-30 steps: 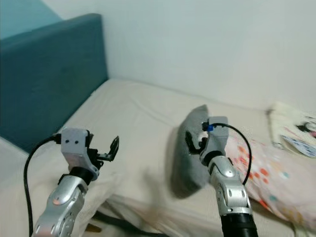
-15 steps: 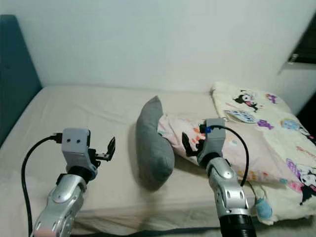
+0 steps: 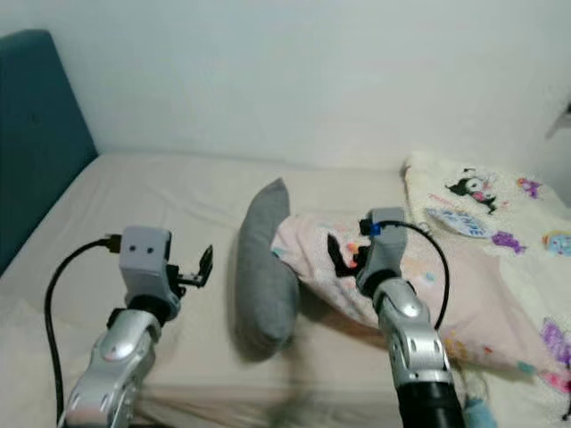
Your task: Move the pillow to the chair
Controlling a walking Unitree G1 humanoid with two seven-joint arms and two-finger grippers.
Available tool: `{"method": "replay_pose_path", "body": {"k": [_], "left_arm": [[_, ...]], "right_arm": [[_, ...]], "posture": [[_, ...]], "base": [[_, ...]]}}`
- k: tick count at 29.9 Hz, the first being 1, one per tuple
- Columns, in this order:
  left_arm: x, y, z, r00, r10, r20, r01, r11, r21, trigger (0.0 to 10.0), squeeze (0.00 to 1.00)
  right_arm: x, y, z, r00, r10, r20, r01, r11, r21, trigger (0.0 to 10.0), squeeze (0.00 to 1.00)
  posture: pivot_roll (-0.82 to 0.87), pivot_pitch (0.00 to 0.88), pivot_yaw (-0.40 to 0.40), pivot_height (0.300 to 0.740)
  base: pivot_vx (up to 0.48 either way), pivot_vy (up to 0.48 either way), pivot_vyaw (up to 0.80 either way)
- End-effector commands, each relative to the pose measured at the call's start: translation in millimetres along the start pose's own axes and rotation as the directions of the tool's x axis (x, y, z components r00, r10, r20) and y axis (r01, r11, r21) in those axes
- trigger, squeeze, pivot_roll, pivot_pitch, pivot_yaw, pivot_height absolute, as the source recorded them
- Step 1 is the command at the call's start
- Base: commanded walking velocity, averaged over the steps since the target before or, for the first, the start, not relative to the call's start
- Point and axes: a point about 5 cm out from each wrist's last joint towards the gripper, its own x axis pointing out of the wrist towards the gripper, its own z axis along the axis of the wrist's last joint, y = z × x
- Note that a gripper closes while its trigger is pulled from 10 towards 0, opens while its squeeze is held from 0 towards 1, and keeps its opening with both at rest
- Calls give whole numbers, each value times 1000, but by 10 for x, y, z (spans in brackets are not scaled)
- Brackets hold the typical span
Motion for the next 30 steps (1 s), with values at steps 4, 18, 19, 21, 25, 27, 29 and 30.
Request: {"method": "replay_pose_path", "body": {"k": [4, 18, 19, 21, 25, 27, 29, 30], "left_arm": [[-1, 32, -44, 999, 21, -28, -21, 1000, 10, 10000, 0], [60, 150, 234, 993, 28, 117, -45, 988, 148, 10000, 0], [72, 202, 255, 991, 39, 126, -58, 987, 153, 10000, 0], [75, 253, 262, 991, 50, 128, -70, 985, 155, 10000, 0], [65, 411, 279, 987, 89, 131, -113, 975, 191, 10000, 0], [47, 457, 302, 985, 102, 136, -128, 972, 198, 10000, 0], [19, 510, 332, 983, 119, 142, -146, 968, 203, 10000, 0], [-12, 571, 360, 979, 139, 146, -167, 964, 206, 10000, 0]], "right_arm": [[33, 87, -41, 993, 101, -55, -100, 995, 32, 10000, 0], [218, -22, -1, 986, 151, -77, -146, 987, 67, 10000, 0], [247, -51, -5, 987, 139, -81, -134, 989, 58, 10000, 0], [271, -62, -6, 988, 131, -84, -127, 991, 45, 10000, 0], [343, -42, 15, 989, 120, -86, -118, 993, 29, 10000, 0], [354, -33, 27, 989, 120, -85, -118, 993, 29, 10000, 0], [366, -26, 35, 990, 116, -84, -115, 993, 25, 10000, 0], [382, -18, 39, 990, 114, -87, -113, 993, 18, 10000, 0]], "posture": [[-68, 0, -111, 720], [-31, 0, -113, 670], [-32, 0, -111, 665], [-33, 0, -109, 660], [-20, 0, -112, 645], [-10, 0, -113, 640], [-5, 0, -115, 635], [-3, 0, -116, 630]], "base": [[0, 0, 0], [0, 0, 0], [0, 0, 0], [0, 0, 0], [0, 0, 0], [0, 0, 0], [0, 0, 0], [0, 0, 0]]}}
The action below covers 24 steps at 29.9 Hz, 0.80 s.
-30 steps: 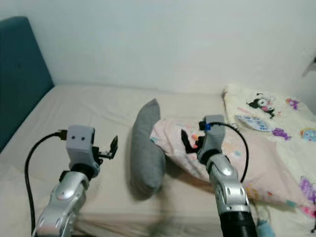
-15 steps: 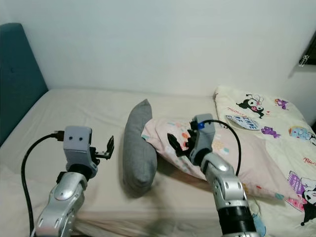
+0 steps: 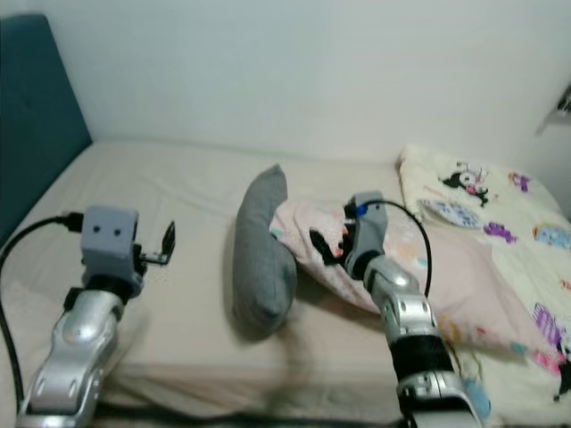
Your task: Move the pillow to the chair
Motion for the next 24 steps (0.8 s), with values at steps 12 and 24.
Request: {"method": "replay_pose_path", "body": {"k": [12, 24], "left_arm": [[-134, 263, 160, 998, 57, 14, -58, 996, 66, 10000, 0], [-231, 282, 256, 999, 34, 15, -35, 994, 101, 10000, 0]], "right_arm": [[132, 8, 92, 1000, 22, 8, -22, 1000, -2, 10000, 0], [212, 225, 613, 949, 186, 254, -206, 977, 52, 10000, 0]], "posture": [[10, 103, -120, 590], [32, 143, -102, 535]], "base": [[0, 0, 0], [0, 0, 0]]}}
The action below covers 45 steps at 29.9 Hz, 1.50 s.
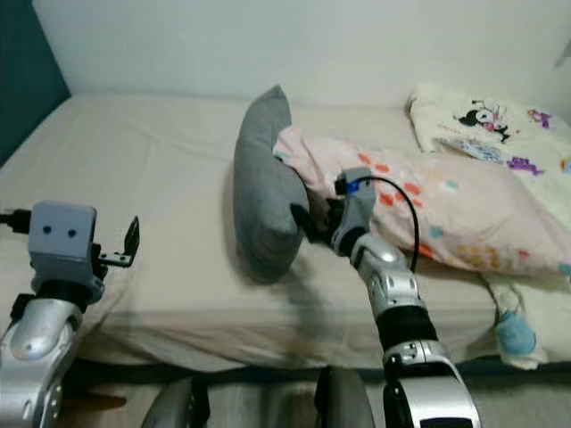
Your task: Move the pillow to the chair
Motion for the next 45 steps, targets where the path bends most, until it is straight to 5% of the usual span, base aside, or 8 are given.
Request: {"method": "replay_pose_path", "body": {"k": [1, 10, 20, 29, 32, 38, 39, 45], "left_arm": [[-27, 22, 21, 1000, -5, -4, 5, 1000, 28, 10000, 0], [-33, -6, 255, 999, 5, 45, -6, 1000, 15, 10000, 0], [-110, -68, 283, 999, -18, 31, 17, 1000, 14, 10000, 0], [-129, -78, 288, 1000, -17, 15, 17, 1000, 15, 10000, 0], [-124, -89, 269, 1000, -12, 4, 12, 1000, 15, 10000, 0], [-116, -103, 263, 1000, -12, 2, 12, 1000, 15, 10000, 0], [-109, -106, 268, 1000, -8, 5, 8, 1000, 13, 10000, 0], [-95, -111, 280, 1000, 1, 9, -1, 1000, 8, 10000, 0]], "right_arm": [[46, 65, 194, 996, 44, 83, -45, 999, 8, 10000, 0], [298, 600, 274, 958, 275, 80, -273, 961, -40, 10000, 0], [478, 851, 249, 945, 319, -70, -326, 935, -138, 10000, 0], [520, 956, 307, 929, 339, -146, -363, 910, -199, 10000, 0], [515, 935, 173, 887, 280, -368, -369, 908, -199, 10000, 0], [487, 864, 59, 848, 217, -484, -341, 922, -184, 10000, 0], [456, 763, -22, 832, 168, -529, -302, 937, -178, 0, 0], [384, 519, -116, 820, 62, -570, -190, 967, -168, 0, 0]], "posture": [[32, 143, -102, 535], [45, 181, -105, 495], [47, 212, -116, 490], [41, 215, -125, 490], [33, 210, -131, 490], [27, 204, -133, 490], [24, 196, -139, 490], [21, 186, -144, 490]], "base": [[0, 0, 0], [0, 0, 0], [0, 0, 0], [0, 0, 0], [0, 0, 0], [0, 0, 0], [0, 0, 0], [0, 0, 0]]}}
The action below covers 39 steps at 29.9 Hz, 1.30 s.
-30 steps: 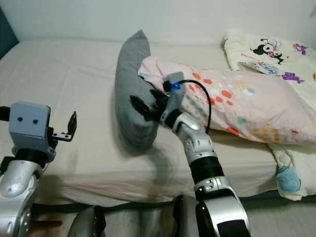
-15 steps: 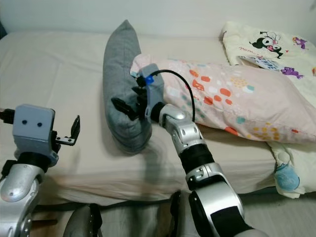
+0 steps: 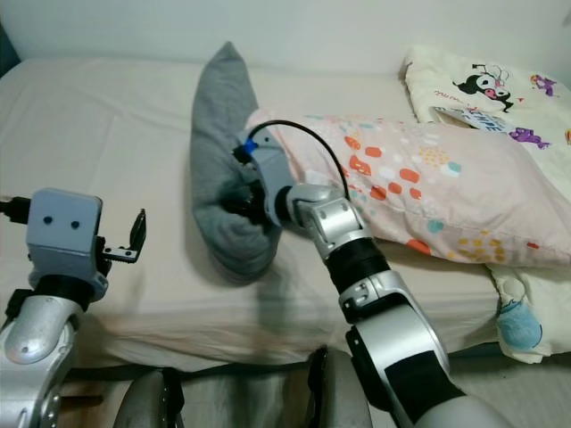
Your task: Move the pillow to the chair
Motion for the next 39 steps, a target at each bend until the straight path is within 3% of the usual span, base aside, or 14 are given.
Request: {"method": "replay_pose_path", "body": {"k": [1, 7, 12, 14, 16, 17, 19, 20, 22, 23, 25, 29, 32, 39], "left_arm": [[-7, -27, -5, 1000, 3, -8, -3, 1000, -4, 10000, 0], [-3, -21, -6, 1000, 14, -7, -14, 1000, -6, 10000, 0], [8, -26, -10, 1000, 17, -7, -17, 1000, -8, 10000, 0], [23, -34, -13, 1000, 19, -5, -19, 1000, -11, 10000, 0], [57, -55, -11, 1000, 29, -2, -29, 999, -38, 10000, 0], [57, -55, -11, 1000, 29, -2, -29, 999, -38, 10000, 0], [93, -59, -10, 999, 43, -3, -43, 997, -66, 10000, 0], [93, -59, -10, 999, 43, -3, -43, 997, -66, 10000, 0], [136, -44, 0, 998, 62, 2, -61, 994, -91, 10000, 0], [136, -44, 0, 998, 62, 2, -61, 994, -91, 10000, 0], [195, -44, 5, 997, 72, 8, -71, 992, -103, 10000, 0], [280, -69, 32, 997, 76, 30, -72, 991, -115, 10000, 0], [310, -79, 49, 996, 77, 41, -72, 990, -122, 10000, 0], [396, -69, 9, 993, 104, 47, -97, 987, -131, 10000, 0]], "right_arm": [[-9, -99, -473, 979, -53, -195, 71, 994, 85, 0, 0], [-140, -282, -603, 968, -120, -220, 152, 979, 136, 0, 0], [-177, -323, -618, 968, -133, -215, 165, 976, 139, 0, 0], [-183, -339, -568, 977, -138, -163, 165, 972, 166, 0, 0], [-222, -330, -321, 994, -90, 66, 73, 972, 223, 0, 0], [-222, -330, -321, 994, -90, 66, 73, 972, 223, 0, 0], [-299, -311, -92, 963, -46, 264, -16, 974, 225, 0, 0], [-299, -311, -92, 963, -46, 264, -16, 974, 225, 0, 0], [-408, -261, 139, 899, -7, 438, -96, 972, 213, 0, 0], [-408, -261, 139, 899, -7, 438, -96, 972, 213, 0, 0], [-495, -236, 300, 839, 8, 544, -143, 968, 206, 0, 0], [-580, -195, 463, 776, 32, 630, -185, 966, 179, 0, 0], [-608, -167, 507, 756, 45, 653, -201, 966, 166, 0, 0], [-654, 63, 382, 719, 176, 672, -274, 961, 42, 0, 0]], "posture": [[21, 186, -144, 490], [16, 172, -151, 490], [15, 165, -151, 490], [11, 156, -149, 490], [5, 136, -149, 490], [5, 136, -149, 490], [0, 116, -148, 500], [0, 116, -148, 500], [-8, 97, -144, 510], [-8, 97, -144, 510], [-15, 73, -141, 520], [-24, 34, -135, 535], [-24, 29, -134, 545], [-29, 0, -123, 545]], "base": [[0, 0, 0], [0, 0, 0], [0, 0, 0], [0, 0, 0], [0, 0, 0], [0, 0, 0], [0, 0, 0], [0, 0, 0], [0, 0, 0], [0, 0, 0], [0, 0, 0], [0, 0, 0], [0, 0, 0], [0, 0, 409]]}}
